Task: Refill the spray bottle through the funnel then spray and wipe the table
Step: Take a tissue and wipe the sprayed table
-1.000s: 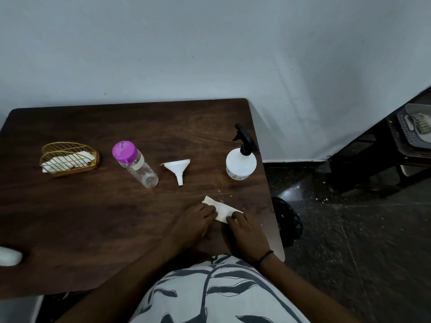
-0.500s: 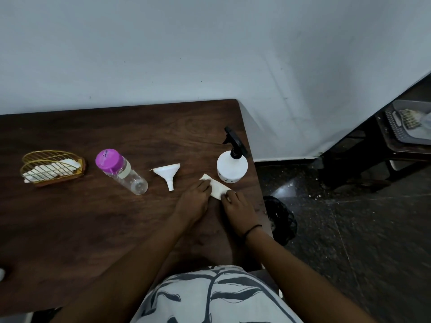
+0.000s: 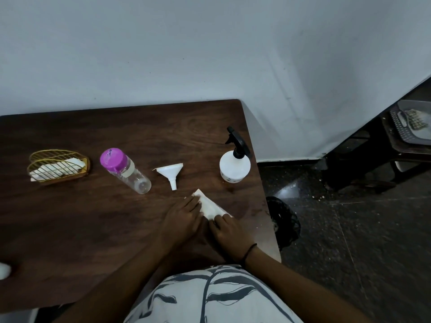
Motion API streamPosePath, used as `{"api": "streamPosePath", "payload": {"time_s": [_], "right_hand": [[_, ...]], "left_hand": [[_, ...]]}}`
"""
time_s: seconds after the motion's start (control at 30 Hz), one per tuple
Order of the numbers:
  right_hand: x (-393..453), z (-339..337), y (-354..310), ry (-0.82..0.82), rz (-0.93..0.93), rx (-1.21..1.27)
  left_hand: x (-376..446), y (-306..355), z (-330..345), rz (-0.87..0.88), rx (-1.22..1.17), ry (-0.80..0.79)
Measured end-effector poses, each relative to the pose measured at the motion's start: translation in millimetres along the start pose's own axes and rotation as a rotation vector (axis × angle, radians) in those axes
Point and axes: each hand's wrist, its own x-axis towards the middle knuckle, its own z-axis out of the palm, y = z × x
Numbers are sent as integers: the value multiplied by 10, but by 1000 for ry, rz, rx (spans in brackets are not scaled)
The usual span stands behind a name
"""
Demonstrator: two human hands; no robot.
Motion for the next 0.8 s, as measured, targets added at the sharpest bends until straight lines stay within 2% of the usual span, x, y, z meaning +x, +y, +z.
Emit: {"api": "streamPosePath", "payload": {"time_s": [0.07, 0.2, 0.33, 0.4, 0.5, 0.63, 0.8], "right_hand": [[133, -13, 23, 12, 3, -27], [350, -123, 237, -21, 73, -71], [363, -232, 493, -67, 223, -72], [239, -252, 522, -68, 234, -95], [-45, -228, 400, -61, 215, -145], [-288, -102, 141, -60, 144, -92], [-114, -140, -61, -11, 91, -19]], "left_hand": [[70, -11, -20, -33, 31, -13], [370, 25, -18, -115, 69, -158], [623, 140, 6, -110, 65, -245], [630, 228, 18, -75, 65, -257], [480, 308, 50, -3, 61, -223], [133, 272, 128, 65, 47, -155], [-85, 79, 125, 99, 40, -48]]}}
